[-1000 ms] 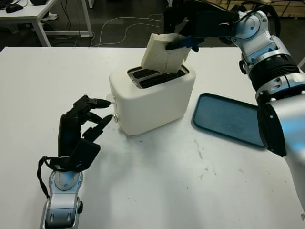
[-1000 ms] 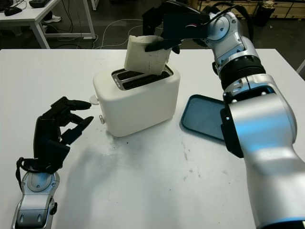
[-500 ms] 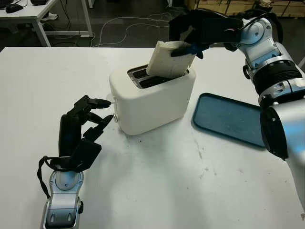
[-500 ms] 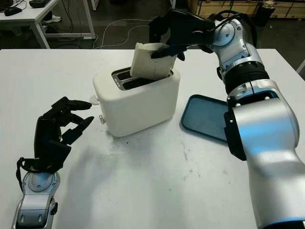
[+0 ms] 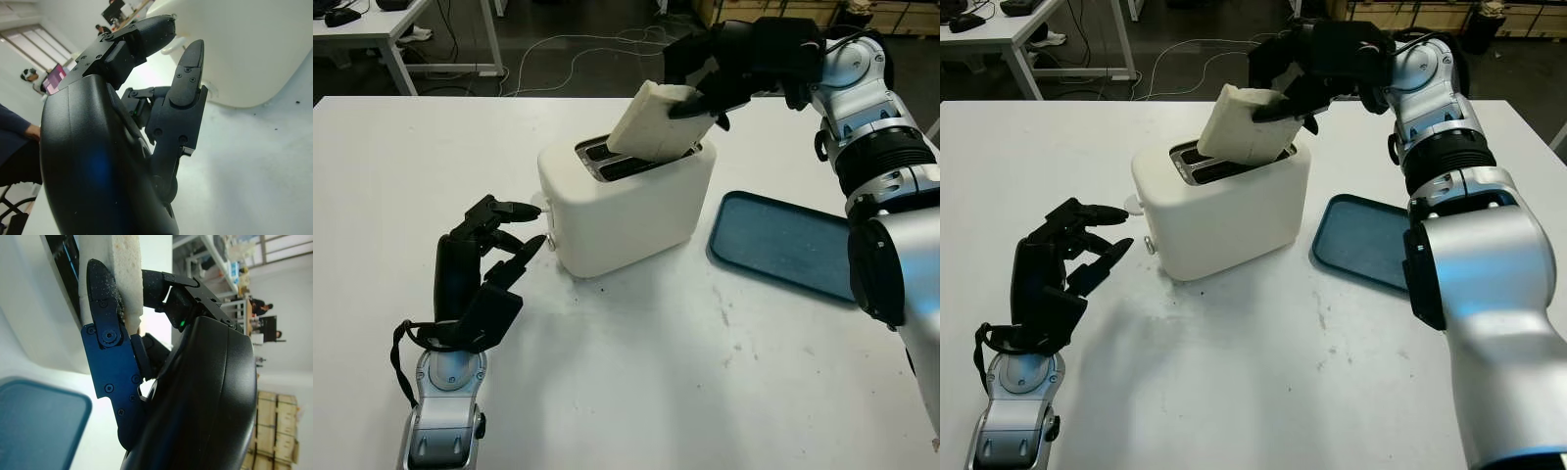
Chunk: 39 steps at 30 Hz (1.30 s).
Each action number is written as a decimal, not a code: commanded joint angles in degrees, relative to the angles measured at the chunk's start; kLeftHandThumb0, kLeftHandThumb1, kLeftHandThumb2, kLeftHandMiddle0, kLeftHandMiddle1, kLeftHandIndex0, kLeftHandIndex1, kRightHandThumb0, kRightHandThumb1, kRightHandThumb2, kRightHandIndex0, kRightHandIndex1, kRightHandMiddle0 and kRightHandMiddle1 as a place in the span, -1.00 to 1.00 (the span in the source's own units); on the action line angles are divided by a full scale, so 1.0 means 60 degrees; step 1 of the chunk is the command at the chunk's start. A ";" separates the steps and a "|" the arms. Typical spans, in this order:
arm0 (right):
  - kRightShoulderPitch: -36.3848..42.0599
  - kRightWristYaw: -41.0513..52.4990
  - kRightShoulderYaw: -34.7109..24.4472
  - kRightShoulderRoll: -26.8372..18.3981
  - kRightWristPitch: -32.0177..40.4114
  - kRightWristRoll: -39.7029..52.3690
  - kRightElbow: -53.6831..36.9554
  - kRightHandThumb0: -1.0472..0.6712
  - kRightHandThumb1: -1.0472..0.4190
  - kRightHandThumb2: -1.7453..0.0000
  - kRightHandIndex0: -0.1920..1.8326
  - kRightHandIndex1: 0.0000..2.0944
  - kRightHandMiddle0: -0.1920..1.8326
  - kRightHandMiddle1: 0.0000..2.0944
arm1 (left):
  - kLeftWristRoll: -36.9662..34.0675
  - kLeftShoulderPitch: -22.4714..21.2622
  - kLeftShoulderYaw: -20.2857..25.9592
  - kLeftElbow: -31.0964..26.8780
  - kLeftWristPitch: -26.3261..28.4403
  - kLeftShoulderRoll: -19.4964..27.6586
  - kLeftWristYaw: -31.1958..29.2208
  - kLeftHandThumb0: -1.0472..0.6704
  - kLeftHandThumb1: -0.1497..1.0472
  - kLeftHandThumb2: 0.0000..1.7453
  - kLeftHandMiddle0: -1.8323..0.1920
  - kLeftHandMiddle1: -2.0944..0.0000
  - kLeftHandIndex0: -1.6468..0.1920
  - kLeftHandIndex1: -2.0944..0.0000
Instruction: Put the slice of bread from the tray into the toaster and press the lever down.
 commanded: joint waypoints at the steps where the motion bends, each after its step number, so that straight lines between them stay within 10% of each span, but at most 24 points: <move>1: 0.0166 -0.0234 0.0280 -0.0086 -0.0415 -0.0291 -0.0171 -0.45 -0.83 0.80 0.34 0.67 0.17 0.67 | 0.0015 0.0021 -0.0019 -0.0139 0.0135 -0.0055 0.0041 -0.05 0.79 -0.85 0.23 -0.45 0.16 0.10; 22: 0.0426 -0.3025 0.1939 -0.0248 -0.2118 -0.2271 -0.0446 -0.42 -0.83 0.86 0.23 0.67 0.04 0.65 | -0.0027 -0.0004 -0.0037 -0.0129 0.0133 -0.0068 0.0020 -0.03 0.79 -0.84 0.23 -0.44 0.14 0.12; 30: 0.0725 -0.4043 0.2132 -0.0492 -0.3109 -0.2537 -0.0968 -0.80 -0.77 1.00 -0.54 -0.07 -0.10 -0.83 | 0.0015 0.0032 -0.0068 -0.0162 0.0183 -0.0083 0.0049 -0.07 0.79 -0.84 0.23 -0.45 0.14 0.11; 39: 0.0701 -0.5815 0.2552 -0.0743 -0.3580 -0.3439 -0.1214 -0.72 -0.71 1.00 -0.72 -0.13 -0.18 -1.00 | -0.0144 0.0055 -0.0054 -0.0114 0.0061 -0.0077 -0.0010 -0.07 0.79 -0.83 0.24 -0.47 0.15 0.10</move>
